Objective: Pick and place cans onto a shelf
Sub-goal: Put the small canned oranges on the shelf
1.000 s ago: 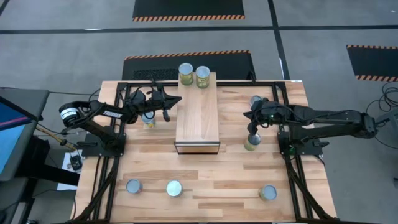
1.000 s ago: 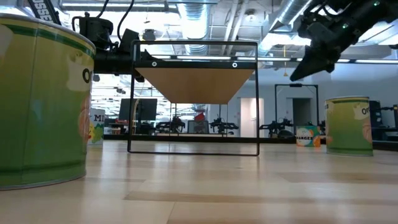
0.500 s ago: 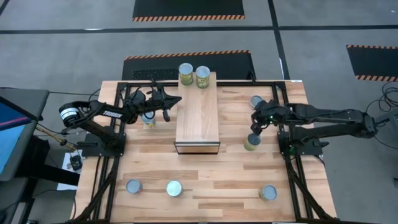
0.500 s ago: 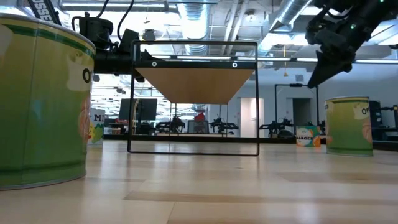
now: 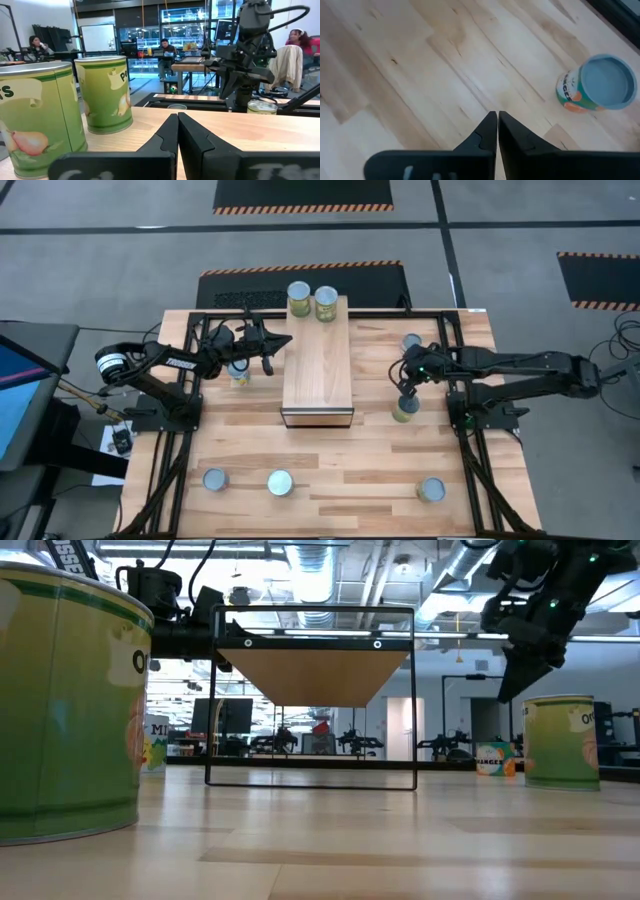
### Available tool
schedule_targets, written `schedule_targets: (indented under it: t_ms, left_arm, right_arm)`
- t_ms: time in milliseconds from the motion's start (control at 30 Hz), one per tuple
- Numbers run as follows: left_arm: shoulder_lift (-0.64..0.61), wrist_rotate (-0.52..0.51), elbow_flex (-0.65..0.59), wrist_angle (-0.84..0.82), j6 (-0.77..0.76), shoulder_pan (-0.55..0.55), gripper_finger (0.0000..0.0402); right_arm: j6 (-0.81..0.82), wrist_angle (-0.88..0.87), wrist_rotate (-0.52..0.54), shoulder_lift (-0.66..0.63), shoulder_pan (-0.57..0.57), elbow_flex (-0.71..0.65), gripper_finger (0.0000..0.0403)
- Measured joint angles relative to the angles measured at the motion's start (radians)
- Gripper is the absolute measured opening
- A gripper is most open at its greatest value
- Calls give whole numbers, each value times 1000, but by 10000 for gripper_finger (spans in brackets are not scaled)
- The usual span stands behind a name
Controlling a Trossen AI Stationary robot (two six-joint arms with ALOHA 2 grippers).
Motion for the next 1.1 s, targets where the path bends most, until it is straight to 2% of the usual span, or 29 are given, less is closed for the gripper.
schedule_targets:
  t_ms: [233,467,733,1100]
  left_arm:
    - [0,0,0,0,-1,0,0]
    - [0,0,0,0,-1,0,0]
    - [0,0,0,0,-1,0,0]
    - [0,0,0,0,-6,0,0]
  right_arm:
    - [-2,-9,0,11,-101,0,43]
    - [-7,-8,-3,24,-211,0,74]
    - [-112,9,-2,86,-304,0,122]
    - [-199,66,5,202,-457,0,219]
